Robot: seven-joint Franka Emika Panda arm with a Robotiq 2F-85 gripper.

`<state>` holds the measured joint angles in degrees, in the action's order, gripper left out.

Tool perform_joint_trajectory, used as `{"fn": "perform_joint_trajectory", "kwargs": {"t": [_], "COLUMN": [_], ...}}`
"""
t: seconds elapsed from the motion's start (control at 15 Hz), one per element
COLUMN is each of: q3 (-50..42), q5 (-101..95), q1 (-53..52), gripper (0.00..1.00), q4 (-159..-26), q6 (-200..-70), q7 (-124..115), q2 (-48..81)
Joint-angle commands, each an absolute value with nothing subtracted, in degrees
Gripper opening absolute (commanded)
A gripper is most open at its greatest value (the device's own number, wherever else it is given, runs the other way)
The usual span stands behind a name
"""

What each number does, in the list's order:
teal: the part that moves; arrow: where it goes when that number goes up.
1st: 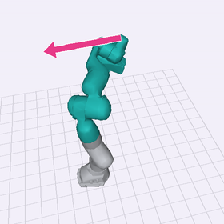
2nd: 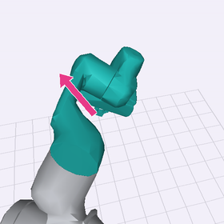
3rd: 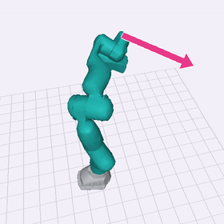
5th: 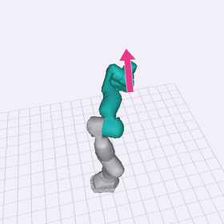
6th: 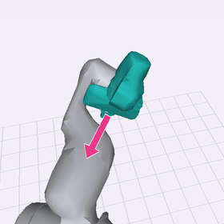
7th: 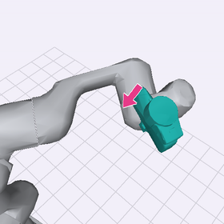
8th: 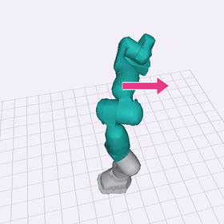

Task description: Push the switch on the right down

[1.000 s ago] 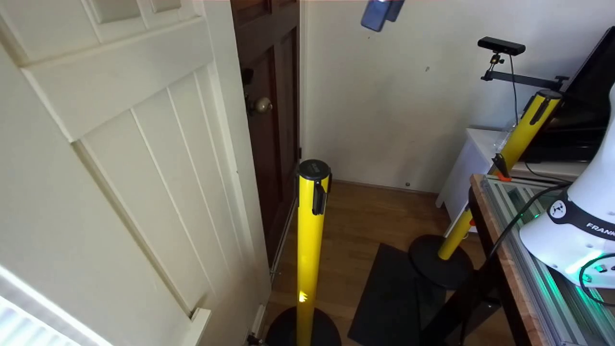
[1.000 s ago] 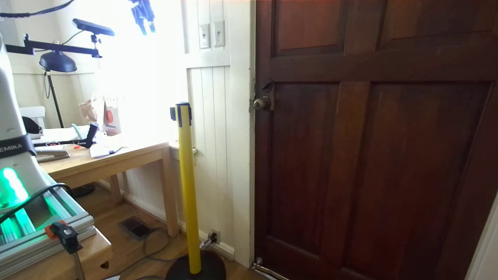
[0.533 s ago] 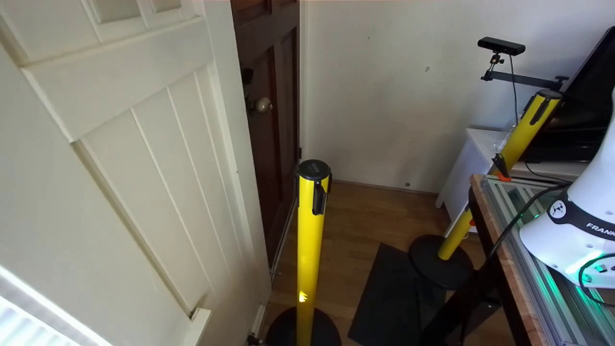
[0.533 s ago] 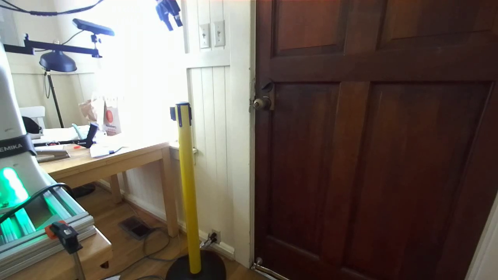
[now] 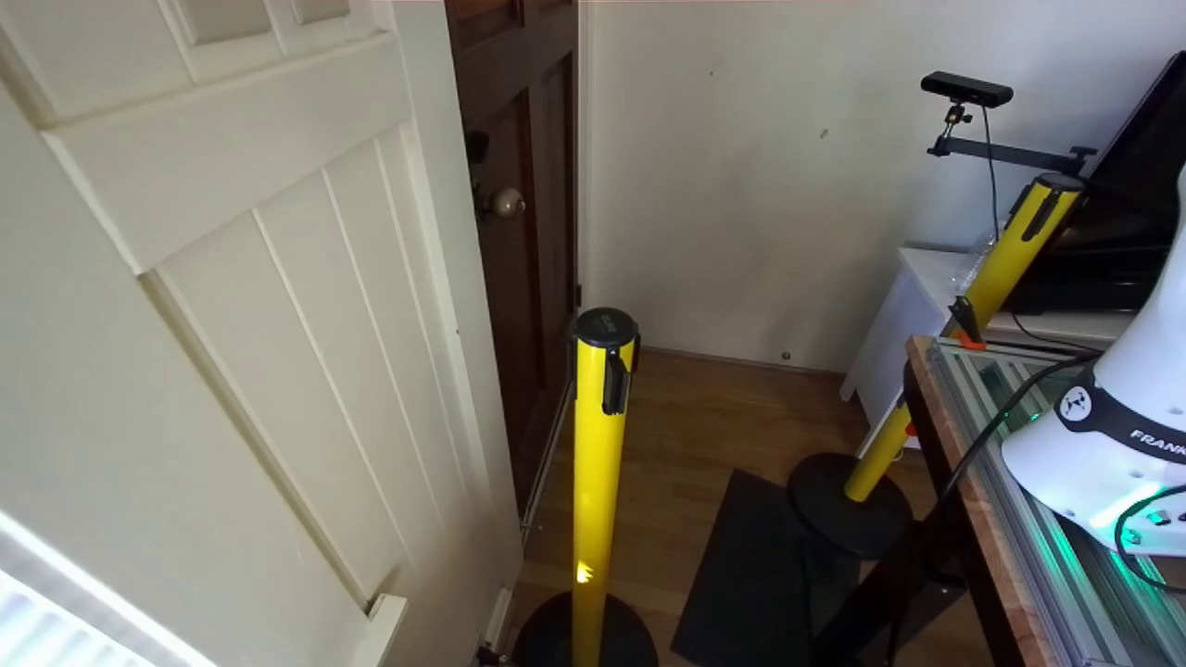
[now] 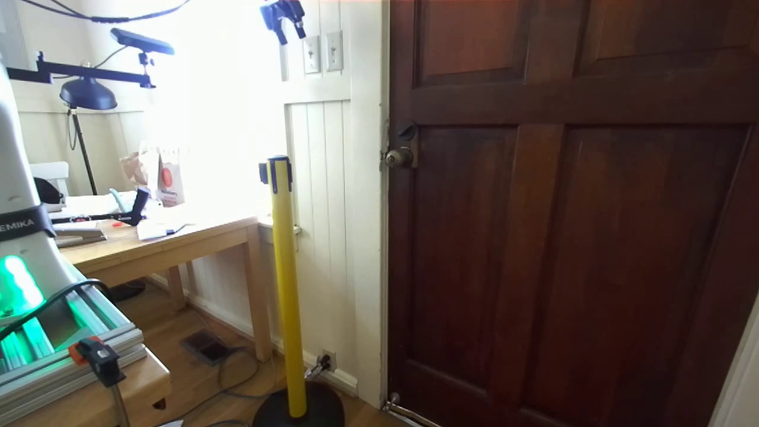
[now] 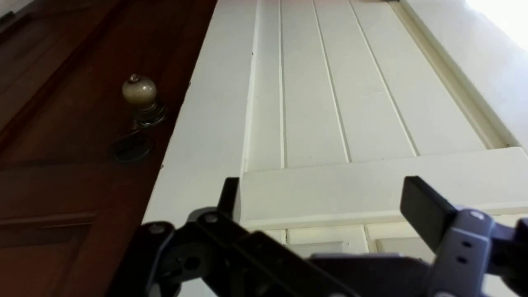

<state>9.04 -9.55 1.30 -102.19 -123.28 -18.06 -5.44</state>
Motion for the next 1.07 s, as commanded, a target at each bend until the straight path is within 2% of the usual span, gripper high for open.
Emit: {"fn": "perform_joint_trajectory", "kwargs": {"t": [0.0, 0.73, 0.8, 1.0], "q3": [7.58, 6.06, 5.83, 5.10], "q5": [-9.74, -11.98, -12.11, -12.47], "q1": [-0.33, -0.64, -0.69, -0.95], "gripper": [1.00, 1.00, 0.92, 0.83], "q4": [-101.51, -97.42, -96.66, -93.45], "q6": [-123.05, -131.99, -132.75, -133.72], "q7": [-18.10, -16.21, -15.96, -14.90], "q2": [-4.91, 1.01, 1.87, 4.34]}}
